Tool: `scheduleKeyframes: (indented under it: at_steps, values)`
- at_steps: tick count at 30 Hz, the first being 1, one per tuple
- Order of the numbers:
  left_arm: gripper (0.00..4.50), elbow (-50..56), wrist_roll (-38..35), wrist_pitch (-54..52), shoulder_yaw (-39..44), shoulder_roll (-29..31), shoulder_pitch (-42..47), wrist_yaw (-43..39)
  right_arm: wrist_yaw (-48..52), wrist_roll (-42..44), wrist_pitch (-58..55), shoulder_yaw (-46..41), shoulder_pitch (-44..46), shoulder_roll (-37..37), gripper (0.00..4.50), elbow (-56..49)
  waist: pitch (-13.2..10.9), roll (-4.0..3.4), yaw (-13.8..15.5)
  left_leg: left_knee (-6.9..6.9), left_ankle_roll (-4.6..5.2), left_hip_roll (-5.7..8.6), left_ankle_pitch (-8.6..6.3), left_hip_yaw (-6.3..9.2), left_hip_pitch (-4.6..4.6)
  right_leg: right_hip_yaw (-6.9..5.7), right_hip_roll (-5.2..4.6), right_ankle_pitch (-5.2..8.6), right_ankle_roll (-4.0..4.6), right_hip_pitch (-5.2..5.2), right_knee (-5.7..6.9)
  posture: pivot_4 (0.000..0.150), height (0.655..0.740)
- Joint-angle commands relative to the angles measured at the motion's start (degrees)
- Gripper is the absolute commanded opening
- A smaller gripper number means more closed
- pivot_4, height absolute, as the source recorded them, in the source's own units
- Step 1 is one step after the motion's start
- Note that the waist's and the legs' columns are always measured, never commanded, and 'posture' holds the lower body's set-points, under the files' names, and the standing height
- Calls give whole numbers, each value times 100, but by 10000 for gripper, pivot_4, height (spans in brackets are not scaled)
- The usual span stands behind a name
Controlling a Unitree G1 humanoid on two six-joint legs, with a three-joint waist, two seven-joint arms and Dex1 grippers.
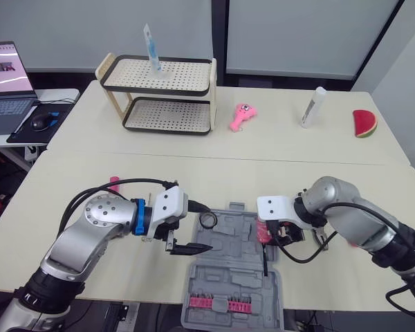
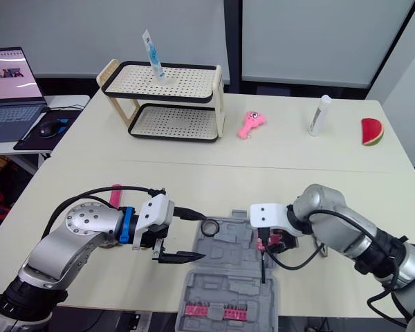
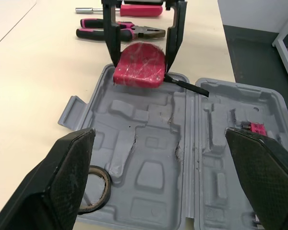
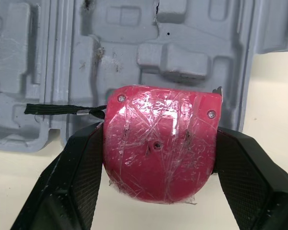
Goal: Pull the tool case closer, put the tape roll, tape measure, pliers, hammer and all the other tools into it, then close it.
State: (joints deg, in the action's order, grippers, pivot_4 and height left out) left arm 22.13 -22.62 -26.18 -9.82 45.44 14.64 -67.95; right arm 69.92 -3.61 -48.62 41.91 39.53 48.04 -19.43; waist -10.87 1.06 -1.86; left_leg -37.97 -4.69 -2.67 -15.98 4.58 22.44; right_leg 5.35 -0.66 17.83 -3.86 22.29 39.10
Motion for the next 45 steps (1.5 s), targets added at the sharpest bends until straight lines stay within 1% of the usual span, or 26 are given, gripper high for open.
scheduleKeyframes:
  at_steps: [1, 8, 14, 16, 17, 18, 19, 26, 28, 31, 34, 36, 38, 39, 41, 45]
  values:
    - [45000, 212, -30, -34, -53, -36, 34, 75, 3, -189, 194, 54, 164, -149, 30992, 214, 0, 0, 0, -1, 0, 0, 0, 1, 0, -1, 0, 0, 0, 0, 0, 1500, 7350]
    - [45000, 252, 20, 27, -107, -37, -86, 121, 38, -423, 411, 166, 262, -407, 30992, 635, 0, 0, -1, -3, 0, 0, 0, 1, 0, -1, 0, -1, 0, -1, 3, 1500, 7350]
    - [45000, 243, 28, 48, -129, -51, -91, 129, 116, -498, 522, 116, 310, -507, 30992, 757, 0, -1, -2, -4, 0, 0, 0, 2, 0, -2, 0, -1, 1, -1, 4, 1500, 7350]
    - [45000, 250, 20, 38, -136, -58, -85, 135, 180, -462, 524, 68, 346, -500, 38200, 700, 0, -1, -1, -4, 0, 0, 0, 3, 0, -2, 0, -1, 1, -1, 5, 1500, 7350]
    - [45000, 259, 14, 28, -138, -60, -85, 138, 213, -437, 506, 38, 359, -493, 40315, 657, 1, -1, -1, -4, 0, 0, 0, 3, 0, -3, 0, -1, 1, -1, 5, 1500, 7350]
    - [45000, 258, 11, 19, -142, -63, -77, 139, 240, -425, 505, 7, 376, -476, 43878, 622, 0, -1, -1, -4, 0, 0, 0, 3, 0, -3, 0, -1, 1, -1, 5, 1500, 7350]
    - [45000, 259, 6, 12, -143, -65, -72, 139, 259, -417, 499, -16, 385, -462, 44516, 595, 0, -1, -2, -4, 0, 0, 0, 3, 0, -3, 0, -1, 1, -1, 5, 1500, 7350]
    - [45000, 311, -70, -128, -109, -95, -27, 171, 408, -120, 420, -541, 326, -274, 44516, 20, 1, -1, 0, -5, 0, 0, 0, 5, 0, -5, 0, -1, 1, -1, 7, 1500, 7350]
    - [45000, 336, -95, -174, -92, -91, -17, 183, 297, 96, 725, -973, 73, -197, 44516, -211, 1, -1, 2, -5, 0, 0, 0, 5, -1, -6, 0, -1, 1, -2, 8, 1500, 7350]
    - [45000, 362, -137, -237, -65, -75, 7, 181, 171, 474, 781, -1557, -402, -167, 44516, -541, 2, 1, 20, -7, 0, 0, 1, 8, 1, -11, -1, -1, 1, -3, 12, 1500, 7350]
    - [45000, 364, -159, -293, -55, -82, 51, 177, 98, 650, 804, -1827, -802, -65, 44516, -734, 2, 1, 11, -10, 0, 1, 1, 7, 1, -9, -2, -1, 1, -6, 14, 1500, 7350]
    - [45000, 348, -167, -301, -59, -81, 74, 166, 3, 705, 854, -1925, -982, -36, 40758, -804, 2, 1, 4, -12, 0, 1, 1, 6, -2, -9, -2, -1, 1, -7, 21, 1500, 7350]
    - [45000, 321, -173, -281, -63, -76, 85, 144, -146, 780, 818, -2022, -1098, -93, 35917, -856, 2, 1, 2, -12, 0, 1, 2, 6, -7, -7, -1, -1, 1, -6, 29, 1500, 7350]
    - [45000, 310, -177, -271, -69, -83, 92, 136, -219, 815, 810, -2062, -1168, -107, 32052, -884, 2, 1, -1, -12, 0, 1, 2, 6, -10, -6, 0, -1, 1, -6, 35, 1500, 7350]
    - [45000, 282, -190, -247, -73, -86, 103, 107, -342, 876, 804, -2128, -1307, -124, 26489, -936, 2, 1, -4, -11, 1, 0, 2, 7, -16, -3, 4, -1, 1, -7, 39, 1500, 7350]
    - [45000, 231, -191, -212, -71, -79, 123, 53, -526, 945, 799, -2204, -1499, -117, 18482, -999, 2, 1, -1, -11, 1, 0, 3, 4, -20, 3, 5, -1, 2, -8, 39, 1500, 7350]
